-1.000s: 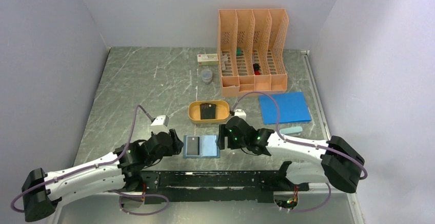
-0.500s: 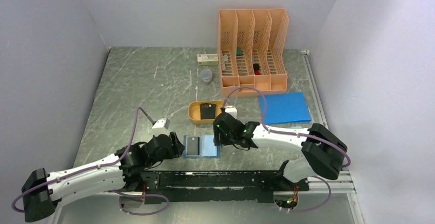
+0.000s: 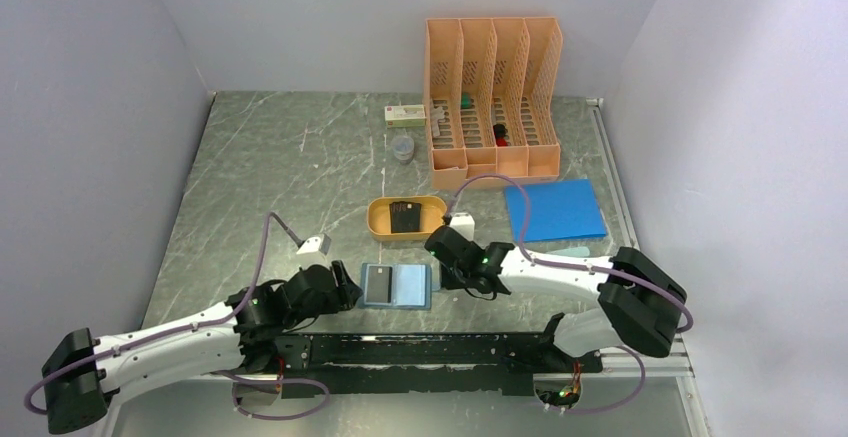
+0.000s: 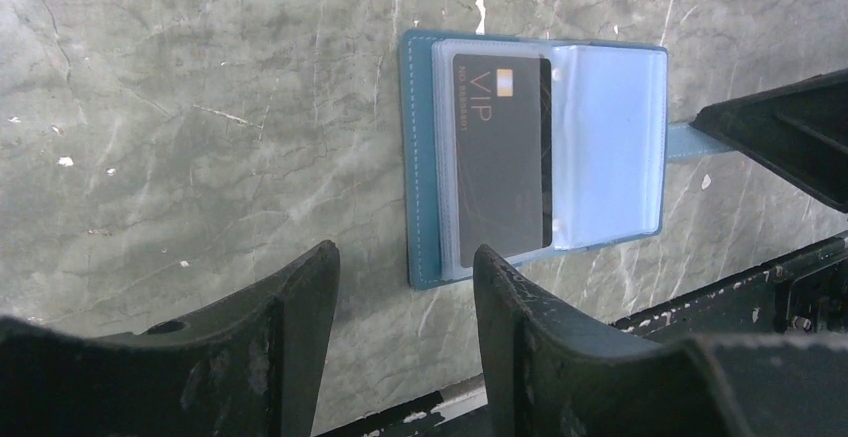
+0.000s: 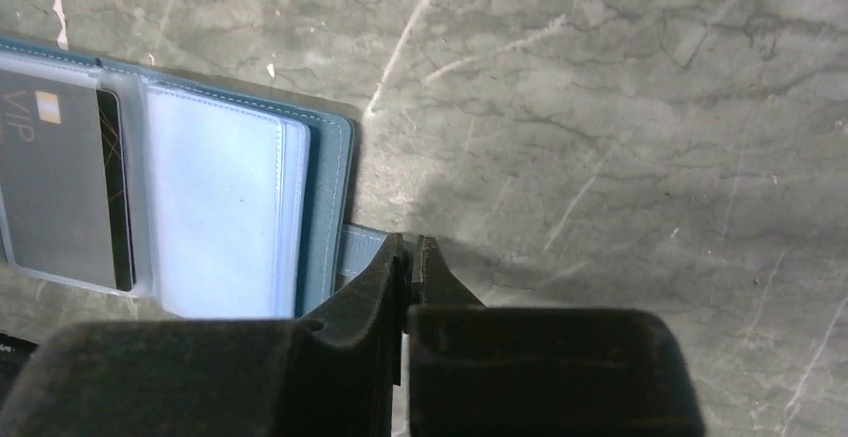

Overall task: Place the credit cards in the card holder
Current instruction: Close the card holder at the center of the board.

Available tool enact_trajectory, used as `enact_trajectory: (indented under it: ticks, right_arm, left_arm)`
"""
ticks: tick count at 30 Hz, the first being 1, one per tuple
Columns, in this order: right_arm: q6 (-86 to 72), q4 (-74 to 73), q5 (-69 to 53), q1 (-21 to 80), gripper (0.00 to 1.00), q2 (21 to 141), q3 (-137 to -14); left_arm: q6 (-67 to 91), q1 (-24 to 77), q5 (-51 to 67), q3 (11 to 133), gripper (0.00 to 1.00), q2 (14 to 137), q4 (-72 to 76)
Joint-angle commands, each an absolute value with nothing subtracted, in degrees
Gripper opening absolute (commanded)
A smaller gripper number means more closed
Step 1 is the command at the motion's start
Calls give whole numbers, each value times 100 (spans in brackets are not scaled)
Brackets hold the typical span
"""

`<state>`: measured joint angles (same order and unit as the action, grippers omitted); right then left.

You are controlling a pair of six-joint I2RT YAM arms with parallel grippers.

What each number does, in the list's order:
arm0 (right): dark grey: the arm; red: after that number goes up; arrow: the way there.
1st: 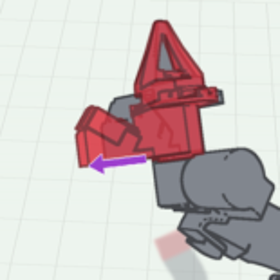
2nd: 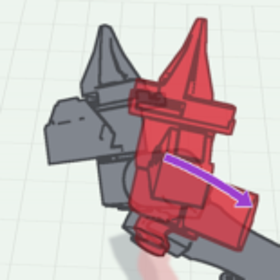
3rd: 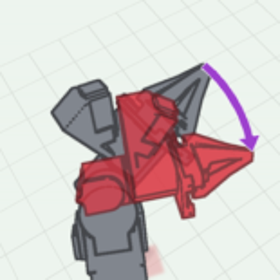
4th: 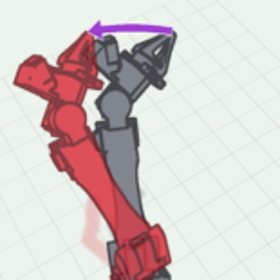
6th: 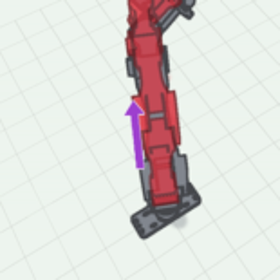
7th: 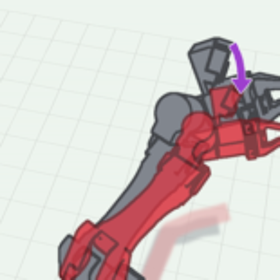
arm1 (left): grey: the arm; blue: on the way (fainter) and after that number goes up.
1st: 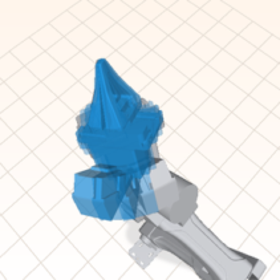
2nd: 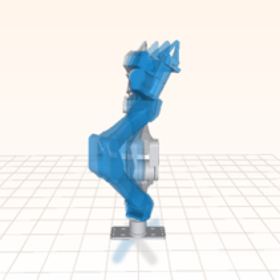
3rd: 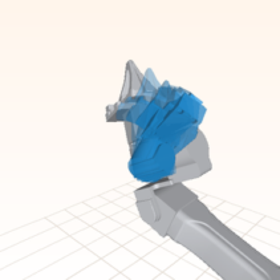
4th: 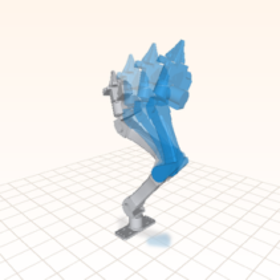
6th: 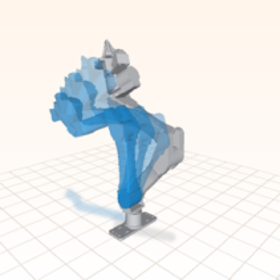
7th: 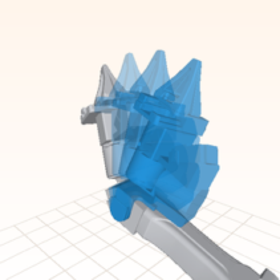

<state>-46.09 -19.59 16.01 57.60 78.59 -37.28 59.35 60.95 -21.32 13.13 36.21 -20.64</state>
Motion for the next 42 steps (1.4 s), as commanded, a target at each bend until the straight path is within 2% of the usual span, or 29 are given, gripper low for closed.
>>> enact_trajectory:
  ticks: [1,8,15,25,29,33,37,42]
  right_arm:
    - [-4755,-1802,1669,5782,0,7576,-3465]
    - [-4787,-1545,1480,5684,0,7225,-3207]
    - [-4864,-1290,1225,5459,0,7179,-2865]
    - [-4894,-979,948,5354,0,7261,-2716]
    - [-4895,-1002,872,5352,0,7158,-2746]
    - [-4879,-1155,882,5351,0,6539,-2785]
    - [-4704,-1248,695,5348,0,6112,-2978]
    - [-4526,-1139,119,5361,0,6301,-3358]
  left_arm:
    - [6078,6101,-1989,1198,57,3698,-1692]
    - [6091,6039,-1786,1076,57,3967,-1213]
    - [5846,5479,-922,806,57,4428,-351]
    - [5339,5120,215,590,49,4770,1124]
    - [5197,5116,355,677,44,4808,1259]
    - [5045,5118,342,852,41,5060,1133]
    - [4953,5120,236,989,42,5361,1026]
    - [4944,5124,-224,1169,44,5444,473]
